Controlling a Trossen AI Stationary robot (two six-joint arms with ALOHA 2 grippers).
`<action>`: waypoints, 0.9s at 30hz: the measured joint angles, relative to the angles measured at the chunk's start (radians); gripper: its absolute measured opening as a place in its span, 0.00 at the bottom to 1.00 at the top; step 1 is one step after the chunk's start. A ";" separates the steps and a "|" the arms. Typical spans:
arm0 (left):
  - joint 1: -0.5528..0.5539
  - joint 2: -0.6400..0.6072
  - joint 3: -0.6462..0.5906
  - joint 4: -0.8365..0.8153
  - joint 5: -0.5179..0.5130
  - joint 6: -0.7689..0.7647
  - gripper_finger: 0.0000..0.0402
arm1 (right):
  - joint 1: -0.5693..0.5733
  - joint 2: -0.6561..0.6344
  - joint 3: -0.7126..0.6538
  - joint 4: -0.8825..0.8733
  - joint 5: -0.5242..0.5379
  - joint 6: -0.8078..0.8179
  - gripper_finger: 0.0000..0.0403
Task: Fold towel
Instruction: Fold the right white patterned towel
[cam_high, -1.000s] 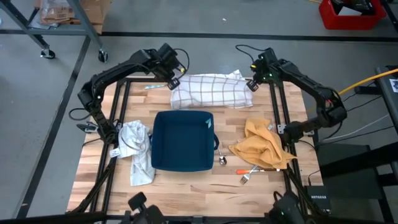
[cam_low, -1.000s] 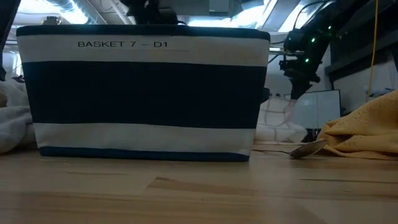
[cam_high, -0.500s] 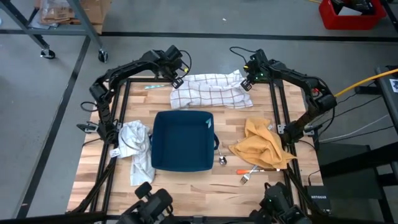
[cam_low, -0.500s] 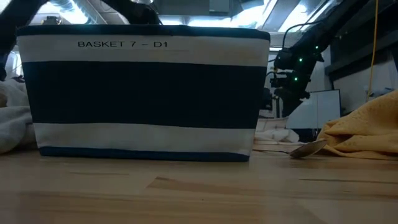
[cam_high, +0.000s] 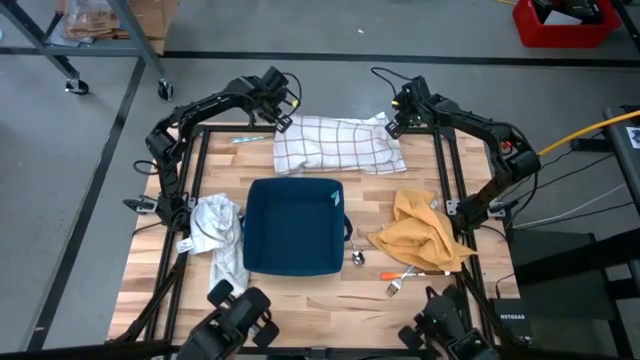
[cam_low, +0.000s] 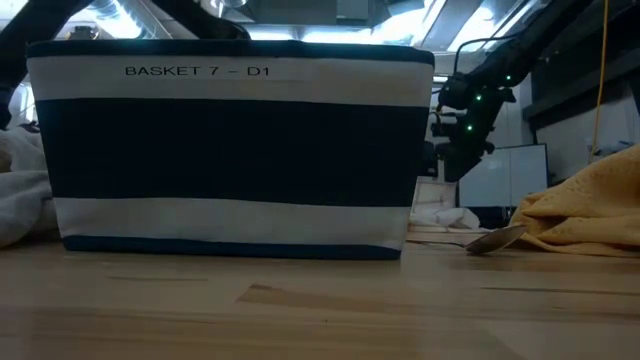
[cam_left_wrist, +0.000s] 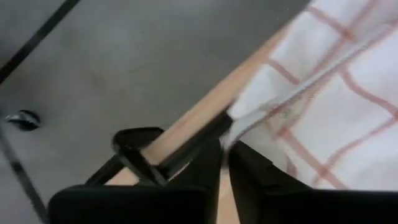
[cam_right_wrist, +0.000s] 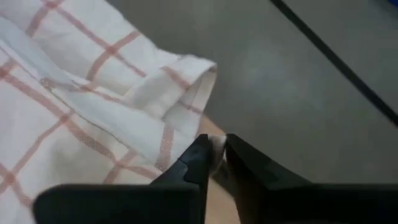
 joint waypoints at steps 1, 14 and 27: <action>0.004 0.000 0.000 -0.002 -0.015 0.000 0.10 | 0.000 0.000 0.000 0.011 0.007 0.000 0.18; 0.044 0.001 0.000 -0.026 -0.128 -0.076 0.31 | 0.000 0.000 0.000 0.045 0.117 0.035 0.37; -0.033 0.001 0.000 -0.088 0.203 0.116 0.23 | 0.002 0.000 -0.007 -0.273 -0.210 0.064 0.34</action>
